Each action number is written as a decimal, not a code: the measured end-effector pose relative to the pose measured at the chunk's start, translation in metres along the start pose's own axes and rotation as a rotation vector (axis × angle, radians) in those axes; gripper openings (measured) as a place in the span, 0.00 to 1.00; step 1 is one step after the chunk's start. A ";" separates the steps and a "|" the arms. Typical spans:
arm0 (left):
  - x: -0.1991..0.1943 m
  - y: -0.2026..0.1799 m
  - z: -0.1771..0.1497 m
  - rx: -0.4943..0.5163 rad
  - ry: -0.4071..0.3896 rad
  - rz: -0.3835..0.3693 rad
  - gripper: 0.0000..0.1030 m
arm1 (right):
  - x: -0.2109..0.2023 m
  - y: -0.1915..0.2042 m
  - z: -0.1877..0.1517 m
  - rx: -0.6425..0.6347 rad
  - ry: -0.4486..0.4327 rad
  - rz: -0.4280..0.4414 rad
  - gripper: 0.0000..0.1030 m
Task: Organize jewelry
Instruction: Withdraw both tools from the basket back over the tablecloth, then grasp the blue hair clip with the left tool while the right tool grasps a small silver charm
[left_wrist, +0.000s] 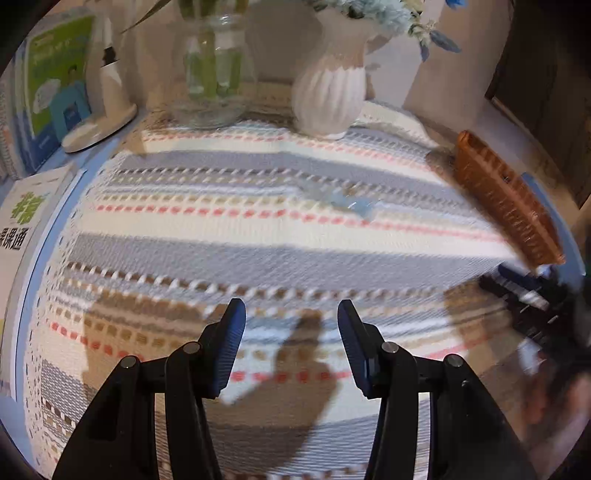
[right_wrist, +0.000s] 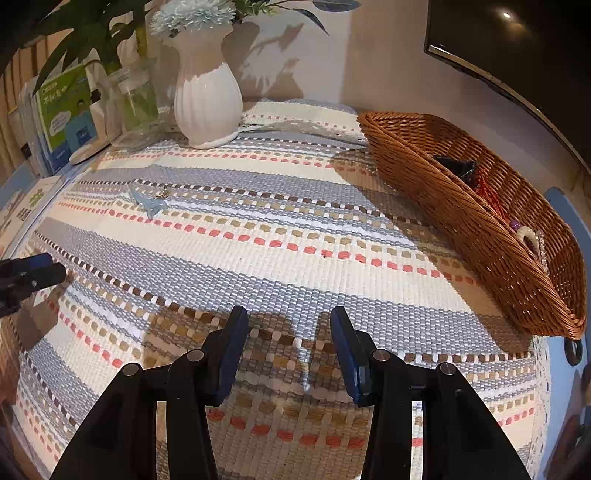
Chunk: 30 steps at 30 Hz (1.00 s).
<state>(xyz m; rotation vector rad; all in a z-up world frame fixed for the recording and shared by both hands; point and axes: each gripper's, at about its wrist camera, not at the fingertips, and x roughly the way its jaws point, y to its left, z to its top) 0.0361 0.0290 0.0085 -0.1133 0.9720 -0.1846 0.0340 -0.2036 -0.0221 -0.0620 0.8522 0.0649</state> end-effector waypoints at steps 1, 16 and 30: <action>-0.003 -0.005 0.008 -0.013 -0.006 -0.005 0.51 | 0.001 0.000 0.000 0.000 0.003 -0.002 0.46; 0.068 -0.045 0.048 -0.018 -0.025 0.186 0.52 | -0.007 -0.002 0.000 0.012 -0.018 0.038 0.46; 0.049 0.019 0.068 -0.250 0.022 -0.063 0.49 | -0.010 0.000 0.056 0.038 0.100 0.249 0.46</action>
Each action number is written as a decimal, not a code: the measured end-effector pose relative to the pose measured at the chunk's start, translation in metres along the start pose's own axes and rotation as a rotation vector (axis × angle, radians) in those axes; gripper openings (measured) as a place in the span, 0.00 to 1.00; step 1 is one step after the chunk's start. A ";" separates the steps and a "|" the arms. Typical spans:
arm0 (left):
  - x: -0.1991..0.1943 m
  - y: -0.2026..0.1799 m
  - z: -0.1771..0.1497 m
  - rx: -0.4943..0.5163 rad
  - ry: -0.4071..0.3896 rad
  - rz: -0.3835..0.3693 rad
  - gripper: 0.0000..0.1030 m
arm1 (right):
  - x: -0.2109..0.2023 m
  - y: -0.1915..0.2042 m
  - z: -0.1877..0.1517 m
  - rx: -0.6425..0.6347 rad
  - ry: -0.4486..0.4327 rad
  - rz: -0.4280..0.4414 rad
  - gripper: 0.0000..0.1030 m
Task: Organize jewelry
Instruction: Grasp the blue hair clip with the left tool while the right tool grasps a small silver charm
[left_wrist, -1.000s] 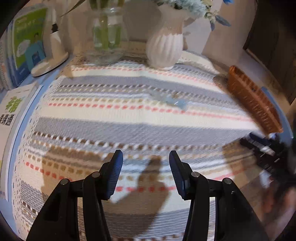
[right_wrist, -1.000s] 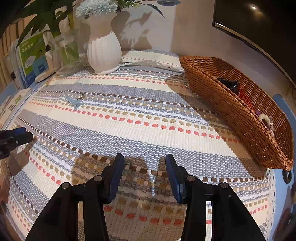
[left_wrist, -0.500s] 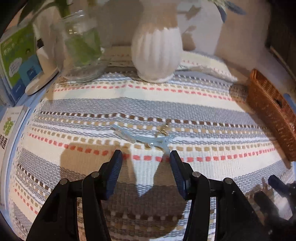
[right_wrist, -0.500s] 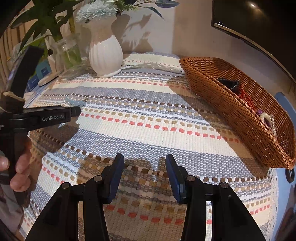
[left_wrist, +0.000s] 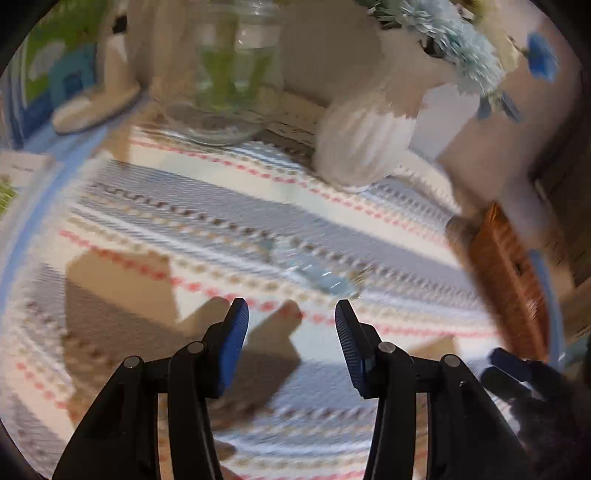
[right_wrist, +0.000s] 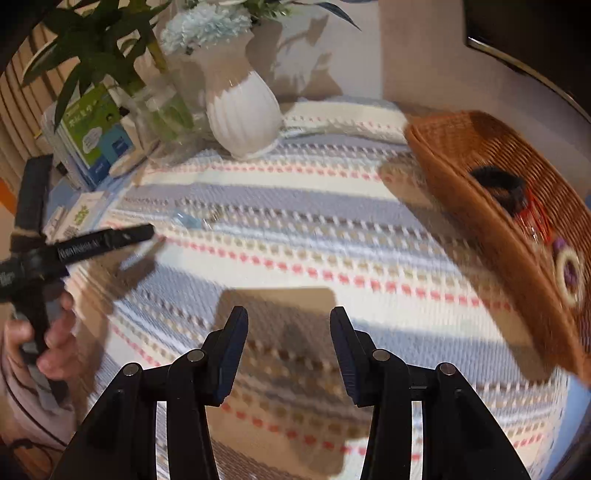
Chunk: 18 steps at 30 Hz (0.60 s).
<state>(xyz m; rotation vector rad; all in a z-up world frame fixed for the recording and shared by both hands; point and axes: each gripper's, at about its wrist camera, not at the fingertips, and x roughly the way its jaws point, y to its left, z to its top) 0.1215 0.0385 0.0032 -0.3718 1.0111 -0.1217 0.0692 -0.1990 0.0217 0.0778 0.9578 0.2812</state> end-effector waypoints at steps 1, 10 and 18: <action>0.008 0.000 0.004 -0.047 0.016 -0.029 0.49 | 0.002 0.002 0.014 0.001 -0.004 0.035 0.45; 0.032 -0.005 0.021 -0.156 -0.010 0.031 0.47 | 0.065 0.024 0.063 0.006 0.014 0.228 0.22; 0.041 -0.031 0.014 -0.022 -0.048 0.150 0.39 | 0.091 0.011 0.062 0.055 -0.002 0.289 0.22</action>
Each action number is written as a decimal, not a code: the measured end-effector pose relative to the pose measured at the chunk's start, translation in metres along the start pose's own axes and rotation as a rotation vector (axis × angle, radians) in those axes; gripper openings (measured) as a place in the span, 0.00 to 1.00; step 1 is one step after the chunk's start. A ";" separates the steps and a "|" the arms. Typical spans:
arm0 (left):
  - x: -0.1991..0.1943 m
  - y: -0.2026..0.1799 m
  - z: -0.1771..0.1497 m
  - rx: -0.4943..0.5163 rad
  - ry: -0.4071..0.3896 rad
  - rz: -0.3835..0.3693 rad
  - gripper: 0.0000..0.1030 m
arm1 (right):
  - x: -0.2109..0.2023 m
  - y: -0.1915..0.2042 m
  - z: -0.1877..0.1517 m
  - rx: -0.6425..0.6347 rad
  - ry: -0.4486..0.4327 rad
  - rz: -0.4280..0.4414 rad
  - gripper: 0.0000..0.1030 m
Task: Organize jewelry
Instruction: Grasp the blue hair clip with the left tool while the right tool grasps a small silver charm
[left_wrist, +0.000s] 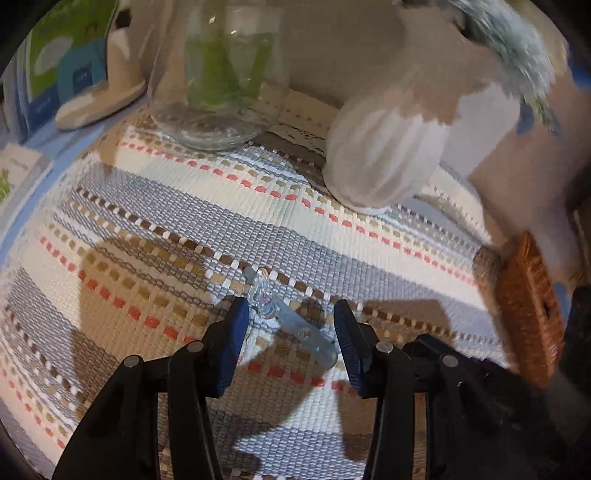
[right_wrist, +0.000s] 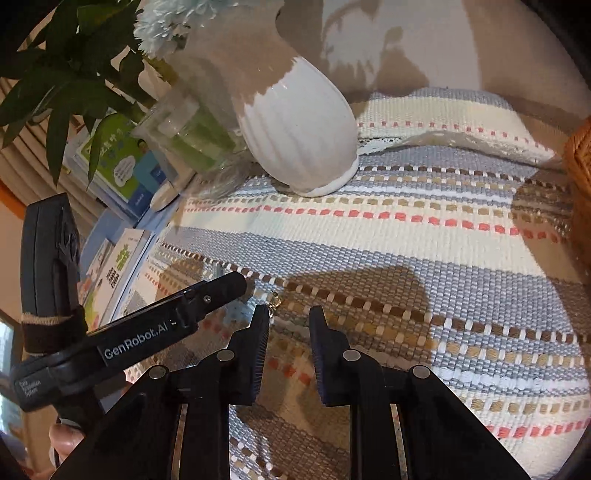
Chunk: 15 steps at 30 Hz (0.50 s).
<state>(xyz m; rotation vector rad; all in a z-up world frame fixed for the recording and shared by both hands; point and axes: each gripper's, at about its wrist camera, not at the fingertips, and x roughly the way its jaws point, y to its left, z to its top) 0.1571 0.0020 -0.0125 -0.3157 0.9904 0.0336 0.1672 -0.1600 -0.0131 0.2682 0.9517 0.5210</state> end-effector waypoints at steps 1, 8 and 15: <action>-0.001 -0.002 -0.001 0.021 -0.005 0.023 0.32 | 0.001 -0.001 -0.001 0.001 0.001 -0.003 0.22; -0.009 0.022 0.001 0.132 0.055 -0.094 0.05 | -0.002 0.001 0.004 0.013 0.004 0.040 0.22; -0.011 0.055 0.003 0.116 0.031 -0.168 0.05 | 0.016 0.017 0.014 0.018 0.027 0.015 0.22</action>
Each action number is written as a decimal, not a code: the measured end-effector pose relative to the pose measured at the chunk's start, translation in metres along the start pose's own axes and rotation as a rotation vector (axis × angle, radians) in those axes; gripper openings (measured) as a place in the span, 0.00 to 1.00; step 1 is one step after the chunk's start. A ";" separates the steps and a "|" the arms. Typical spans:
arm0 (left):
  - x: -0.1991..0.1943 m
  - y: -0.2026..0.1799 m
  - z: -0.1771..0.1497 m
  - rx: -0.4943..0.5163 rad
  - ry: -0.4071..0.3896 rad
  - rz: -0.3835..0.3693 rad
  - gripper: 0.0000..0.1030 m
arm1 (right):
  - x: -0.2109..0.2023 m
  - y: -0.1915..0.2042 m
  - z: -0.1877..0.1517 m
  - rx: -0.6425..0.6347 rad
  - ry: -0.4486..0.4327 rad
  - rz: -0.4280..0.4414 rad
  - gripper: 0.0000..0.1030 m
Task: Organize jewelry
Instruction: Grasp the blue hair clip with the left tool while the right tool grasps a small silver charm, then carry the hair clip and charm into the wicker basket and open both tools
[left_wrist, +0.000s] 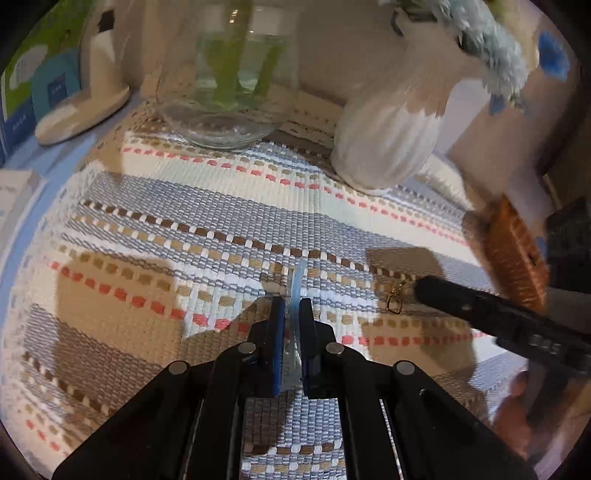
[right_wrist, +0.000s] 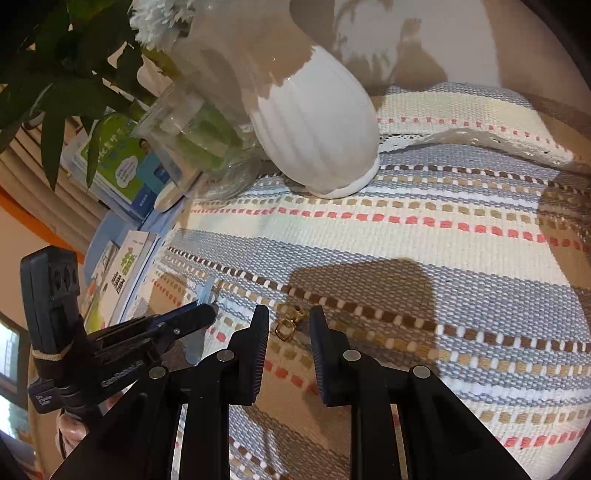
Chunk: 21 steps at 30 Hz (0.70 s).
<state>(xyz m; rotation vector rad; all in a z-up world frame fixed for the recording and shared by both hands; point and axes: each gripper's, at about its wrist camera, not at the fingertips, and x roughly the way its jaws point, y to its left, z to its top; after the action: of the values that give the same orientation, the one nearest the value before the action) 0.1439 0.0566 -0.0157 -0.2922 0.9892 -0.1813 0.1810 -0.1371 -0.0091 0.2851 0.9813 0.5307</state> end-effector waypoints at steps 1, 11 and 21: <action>0.000 -0.001 -0.001 0.005 -0.008 -0.002 0.05 | 0.004 0.003 0.001 -0.001 0.000 -0.021 0.22; 0.005 -0.015 -0.005 0.057 -0.020 0.021 0.05 | 0.028 0.033 0.001 -0.096 -0.033 -0.200 0.21; -0.007 -0.011 -0.009 0.054 -0.033 -0.036 0.05 | 0.014 0.036 -0.004 -0.130 -0.087 -0.182 0.10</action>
<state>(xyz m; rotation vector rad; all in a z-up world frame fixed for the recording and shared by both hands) 0.1321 0.0467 -0.0112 -0.2635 0.9449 -0.2347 0.1733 -0.0991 -0.0050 0.1004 0.8748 0.4106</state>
